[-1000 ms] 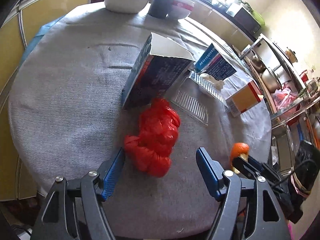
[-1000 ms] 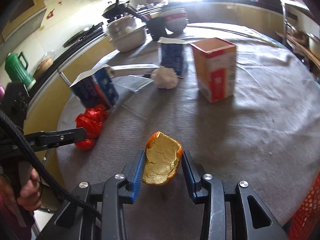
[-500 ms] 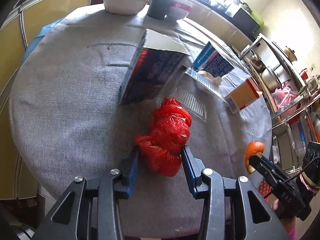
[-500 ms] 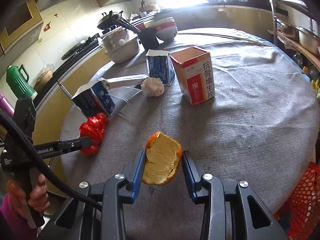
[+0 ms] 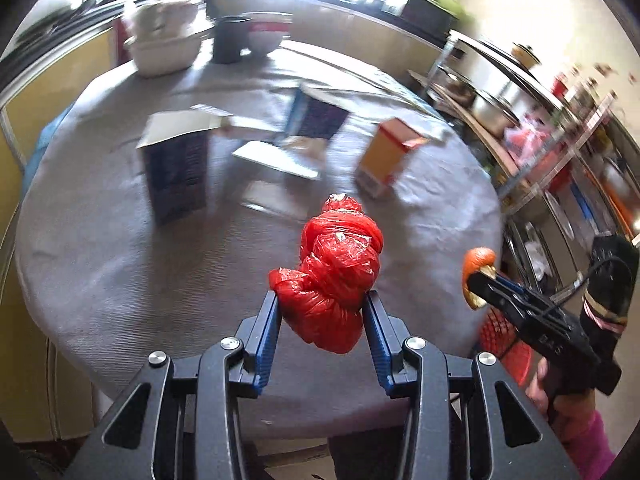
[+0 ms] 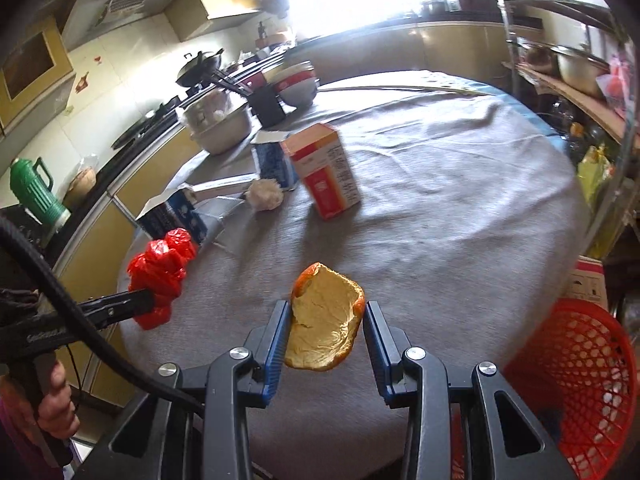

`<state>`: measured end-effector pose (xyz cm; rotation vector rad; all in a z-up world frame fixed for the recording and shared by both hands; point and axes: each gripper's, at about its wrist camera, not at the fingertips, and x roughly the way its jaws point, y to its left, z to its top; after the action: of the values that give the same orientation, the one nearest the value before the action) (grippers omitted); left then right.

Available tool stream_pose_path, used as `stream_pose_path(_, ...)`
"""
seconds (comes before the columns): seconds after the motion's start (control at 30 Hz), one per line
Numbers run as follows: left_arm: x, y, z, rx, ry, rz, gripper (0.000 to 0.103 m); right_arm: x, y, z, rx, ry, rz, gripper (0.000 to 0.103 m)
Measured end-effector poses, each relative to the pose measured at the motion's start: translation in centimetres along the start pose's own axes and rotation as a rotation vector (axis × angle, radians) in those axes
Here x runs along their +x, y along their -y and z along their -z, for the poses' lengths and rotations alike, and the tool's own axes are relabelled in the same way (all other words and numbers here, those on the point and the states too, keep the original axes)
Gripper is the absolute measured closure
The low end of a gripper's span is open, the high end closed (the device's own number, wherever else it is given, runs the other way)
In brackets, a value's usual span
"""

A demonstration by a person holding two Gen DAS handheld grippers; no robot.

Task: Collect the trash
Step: 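Move both items over the red wastebasket and release them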

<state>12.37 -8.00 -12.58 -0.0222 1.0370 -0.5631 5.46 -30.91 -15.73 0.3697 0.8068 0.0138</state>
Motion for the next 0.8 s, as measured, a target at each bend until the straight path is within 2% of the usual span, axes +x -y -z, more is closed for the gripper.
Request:
stream_pose_path(0.33,1.3,7.9,0.9,0.214,-0.062,0.056,0.06,-4.5,6.2,1.9,0.12,0.045,0.069,0.063)
stream_pose_path(0.57,3.8,14.6,2.3,0.391,-0.16,0.135,0.06,-7.9,12.1,4.1,0.25,0.078,0.146,0.063)
stream_pose_path(0.8,6.0,19.9,3.4,0.51,-0.234,0.176,0.06,-10.6,18.1,6.8,0.395,0.093,0.209,0.062)
